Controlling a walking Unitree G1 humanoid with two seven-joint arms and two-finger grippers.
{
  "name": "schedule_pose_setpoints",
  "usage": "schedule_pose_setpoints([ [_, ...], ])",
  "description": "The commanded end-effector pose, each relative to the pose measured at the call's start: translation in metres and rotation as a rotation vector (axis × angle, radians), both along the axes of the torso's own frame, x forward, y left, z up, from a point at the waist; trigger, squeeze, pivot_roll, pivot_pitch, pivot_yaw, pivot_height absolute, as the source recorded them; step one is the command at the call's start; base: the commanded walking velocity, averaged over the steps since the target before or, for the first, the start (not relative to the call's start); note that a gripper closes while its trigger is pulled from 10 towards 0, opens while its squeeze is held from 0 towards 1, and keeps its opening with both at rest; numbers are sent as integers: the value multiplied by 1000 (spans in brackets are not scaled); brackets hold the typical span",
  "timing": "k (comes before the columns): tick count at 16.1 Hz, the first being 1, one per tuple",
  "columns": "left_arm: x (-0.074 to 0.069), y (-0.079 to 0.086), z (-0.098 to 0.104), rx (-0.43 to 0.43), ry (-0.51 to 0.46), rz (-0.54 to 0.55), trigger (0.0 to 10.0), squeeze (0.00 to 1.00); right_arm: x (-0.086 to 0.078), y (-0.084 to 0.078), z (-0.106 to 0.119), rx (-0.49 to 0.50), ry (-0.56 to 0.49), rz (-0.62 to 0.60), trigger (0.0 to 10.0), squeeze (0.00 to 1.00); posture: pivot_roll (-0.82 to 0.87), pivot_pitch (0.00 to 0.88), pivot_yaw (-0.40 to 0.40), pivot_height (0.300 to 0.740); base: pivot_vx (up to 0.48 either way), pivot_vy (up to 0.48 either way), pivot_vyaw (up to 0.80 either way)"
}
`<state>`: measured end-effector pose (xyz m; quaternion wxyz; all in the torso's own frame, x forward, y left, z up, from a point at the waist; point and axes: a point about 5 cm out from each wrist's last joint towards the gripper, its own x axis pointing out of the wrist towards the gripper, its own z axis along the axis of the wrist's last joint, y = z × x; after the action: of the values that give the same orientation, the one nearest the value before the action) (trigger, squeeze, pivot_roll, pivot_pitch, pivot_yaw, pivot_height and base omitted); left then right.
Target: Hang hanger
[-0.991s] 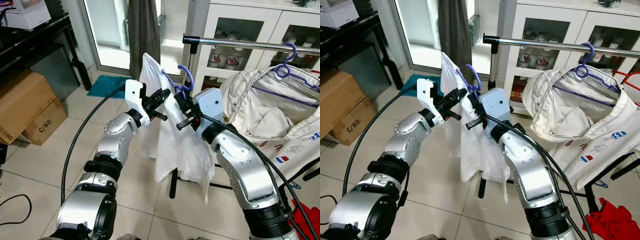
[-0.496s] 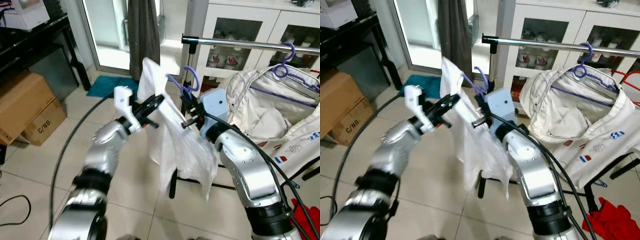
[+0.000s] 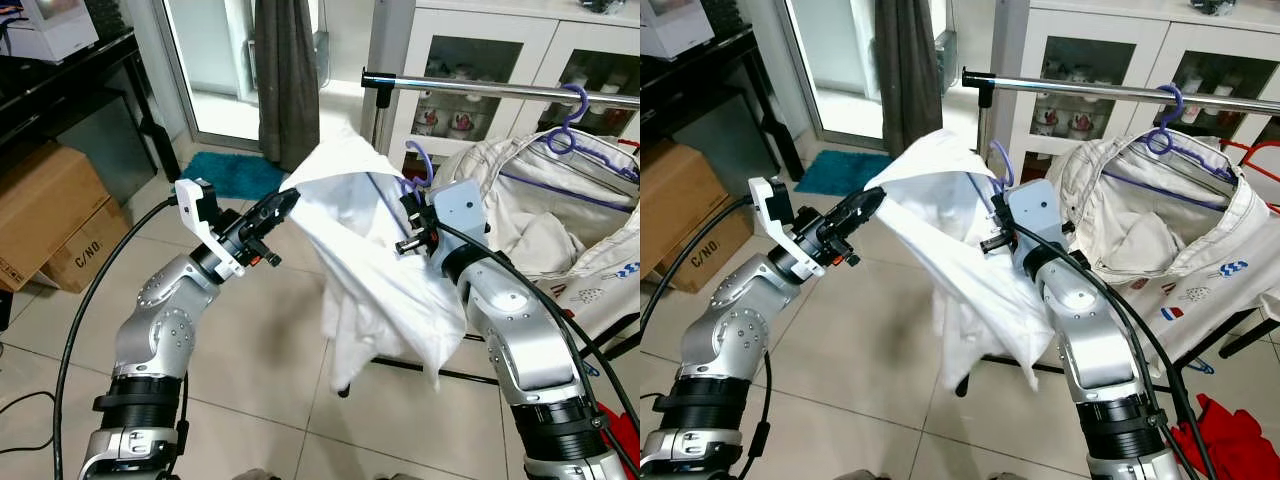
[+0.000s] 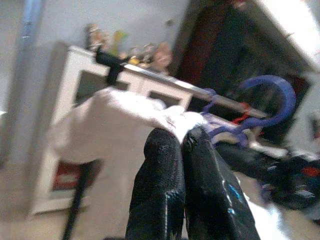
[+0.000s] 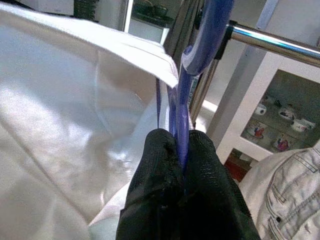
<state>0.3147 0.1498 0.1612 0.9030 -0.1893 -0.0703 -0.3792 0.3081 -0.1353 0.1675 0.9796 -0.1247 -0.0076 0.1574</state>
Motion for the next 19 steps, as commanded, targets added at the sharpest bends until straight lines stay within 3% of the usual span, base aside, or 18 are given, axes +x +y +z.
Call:
schedule_pose_setpoints([
  [1,8,12,2,79,-4,126,0,0,1,-4,16,14,-67,16,0,0,-139,0,49,740,0,0,0],
  [3,18,19,2,164,3,234,0,0,-3,-2,18,31,-80,74,0,0,-136,0,50,740,0,0,0],
  [4,35,33,12,294,-38,386,0,0,-14,2,20,37,-56,250,0,0,-132,0,50,740,0,0,0],
  [5,41,37,20,304,-61,414,0,0,-17,2,19,17,-43,295,0,0,-132,0,50,740,0,0,0],
  [6,50,39,44,319,-119,396,0,0,-25,-3,14,-41,5,361,0,0,-142,0,59,740,0,0,0],
  [9,58,31,85,294,-222,276,0,0,-38,-14,0,-152,110,432,0,0,-158,0,79,740,0,0,0],
  [11,60,21,95,297,-260,158,0,0,-44,-19,-7,-198,169,467,0,0,-160,0,87,740,0,0,0],
  [13,61,17,89,368,-250,103,0,0,-43,-22,-7,-185,163,433,0,0,-160,0,89,740,0,0,0],
  [15,72,42,71,479,-159,310,0,0,-38,-29,11,-52,83,353,0,0,-155,0,88,740,0,0,0],
  [17,75,63,66,547,-122,428,0,0,-42,-32,18,-3,70,381,0,0,-155,0,88,740,0,0,0],
  [19,74,100,68,566,-66,593,0,0,-52,-33,22,38,78,468,0,0,-156,0,93,740,0,0,0],
])
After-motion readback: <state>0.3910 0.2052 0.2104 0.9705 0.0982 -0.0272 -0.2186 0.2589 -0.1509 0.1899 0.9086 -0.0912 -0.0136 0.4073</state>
